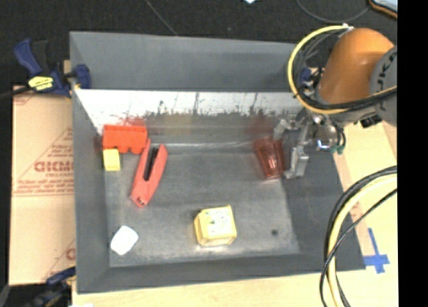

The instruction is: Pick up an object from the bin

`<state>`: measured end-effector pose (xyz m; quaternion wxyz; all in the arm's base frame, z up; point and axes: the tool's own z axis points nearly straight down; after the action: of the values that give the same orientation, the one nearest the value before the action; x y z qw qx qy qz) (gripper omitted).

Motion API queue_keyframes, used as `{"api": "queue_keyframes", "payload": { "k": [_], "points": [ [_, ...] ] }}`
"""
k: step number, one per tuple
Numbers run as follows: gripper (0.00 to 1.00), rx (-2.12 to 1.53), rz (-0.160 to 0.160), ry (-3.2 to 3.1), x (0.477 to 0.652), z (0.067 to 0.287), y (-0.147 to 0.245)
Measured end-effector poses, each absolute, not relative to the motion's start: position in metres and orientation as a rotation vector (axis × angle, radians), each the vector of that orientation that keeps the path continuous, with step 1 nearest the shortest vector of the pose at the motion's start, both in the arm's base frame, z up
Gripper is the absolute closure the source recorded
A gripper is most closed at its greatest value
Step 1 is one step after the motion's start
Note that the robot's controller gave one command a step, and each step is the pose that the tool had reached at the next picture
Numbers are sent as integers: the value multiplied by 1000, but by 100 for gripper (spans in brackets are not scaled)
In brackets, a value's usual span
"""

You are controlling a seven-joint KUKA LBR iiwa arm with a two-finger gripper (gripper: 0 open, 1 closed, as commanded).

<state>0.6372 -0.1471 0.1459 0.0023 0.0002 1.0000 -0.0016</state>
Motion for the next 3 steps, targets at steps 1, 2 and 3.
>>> {"api": "queue_keyframes", "payload": {
  "k": [1,2,3],
  "points": [
    [0,155,-10,3120,651,115,-158],
    [0,269,-6,3114,654,142,-163],
    [0,331,-5,3106,656,121,-165]
  ]
}}
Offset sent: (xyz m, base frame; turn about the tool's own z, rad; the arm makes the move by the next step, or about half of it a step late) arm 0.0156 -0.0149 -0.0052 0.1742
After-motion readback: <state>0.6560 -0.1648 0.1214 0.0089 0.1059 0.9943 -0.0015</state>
